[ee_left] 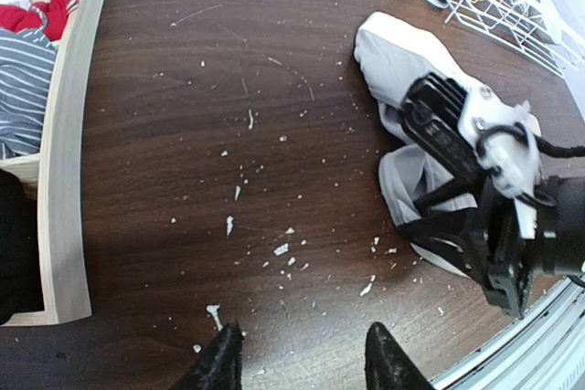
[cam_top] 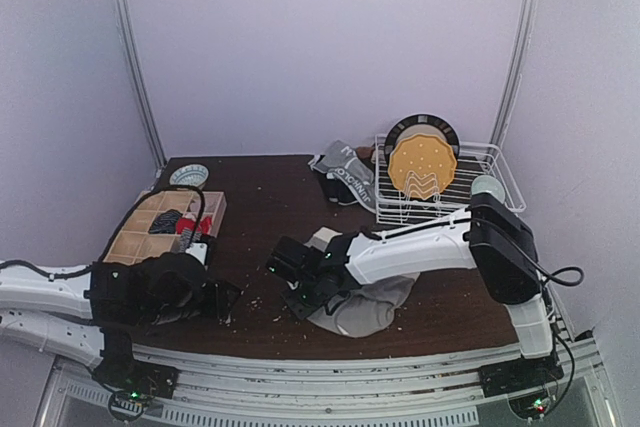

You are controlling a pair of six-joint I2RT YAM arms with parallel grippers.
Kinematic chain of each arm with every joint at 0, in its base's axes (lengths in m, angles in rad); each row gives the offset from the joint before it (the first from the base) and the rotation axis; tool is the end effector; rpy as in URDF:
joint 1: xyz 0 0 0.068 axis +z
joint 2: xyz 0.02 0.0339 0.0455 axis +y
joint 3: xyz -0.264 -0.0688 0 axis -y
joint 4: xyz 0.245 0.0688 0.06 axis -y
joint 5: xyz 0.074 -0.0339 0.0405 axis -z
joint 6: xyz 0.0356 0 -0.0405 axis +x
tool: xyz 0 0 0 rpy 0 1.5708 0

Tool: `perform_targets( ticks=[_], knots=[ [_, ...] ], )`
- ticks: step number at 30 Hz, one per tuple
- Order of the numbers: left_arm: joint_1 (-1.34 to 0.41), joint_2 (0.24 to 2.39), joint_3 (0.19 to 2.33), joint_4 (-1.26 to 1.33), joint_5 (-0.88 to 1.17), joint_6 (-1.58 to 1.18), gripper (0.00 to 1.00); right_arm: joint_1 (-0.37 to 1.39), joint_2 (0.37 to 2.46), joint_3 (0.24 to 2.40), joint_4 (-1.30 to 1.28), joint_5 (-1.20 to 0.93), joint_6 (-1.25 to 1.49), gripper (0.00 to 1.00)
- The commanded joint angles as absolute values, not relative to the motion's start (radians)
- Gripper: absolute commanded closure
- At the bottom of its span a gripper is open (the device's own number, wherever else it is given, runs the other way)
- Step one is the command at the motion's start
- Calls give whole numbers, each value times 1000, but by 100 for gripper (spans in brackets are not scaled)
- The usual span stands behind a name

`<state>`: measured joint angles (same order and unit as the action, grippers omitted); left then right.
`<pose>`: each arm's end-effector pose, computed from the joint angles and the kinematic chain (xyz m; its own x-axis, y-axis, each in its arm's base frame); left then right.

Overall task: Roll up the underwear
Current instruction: Move the underwear to the center of the board, then pick up the underwear from the center of the board.

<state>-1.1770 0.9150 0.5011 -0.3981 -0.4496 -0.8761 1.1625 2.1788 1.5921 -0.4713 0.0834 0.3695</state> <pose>0.0835 -0.1607 0.2022 -0.7290 -0.0486 -0.6827 0.2450 0.9128 -0.3267 0.1861 0.4226 0.1491 -0.6471 -0.5893 -0.4837 -0.7128 0.6928 0.1095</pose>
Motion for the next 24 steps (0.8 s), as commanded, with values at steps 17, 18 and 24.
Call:
perform_targets(
  ticks=[17,18,24],
  knots=[
    [-1115,1264,583,-105,-249,-773,38,1274,1707,1190,-398,16,342,54],
    [-1098,1305,593,-80,-214,-774,38,1274,1708,1185,-381,44,356,54],
    [-1013,1463,656,11,-61,-800,36,1274,1792,1186,-330,104,424,56]
  ],
)
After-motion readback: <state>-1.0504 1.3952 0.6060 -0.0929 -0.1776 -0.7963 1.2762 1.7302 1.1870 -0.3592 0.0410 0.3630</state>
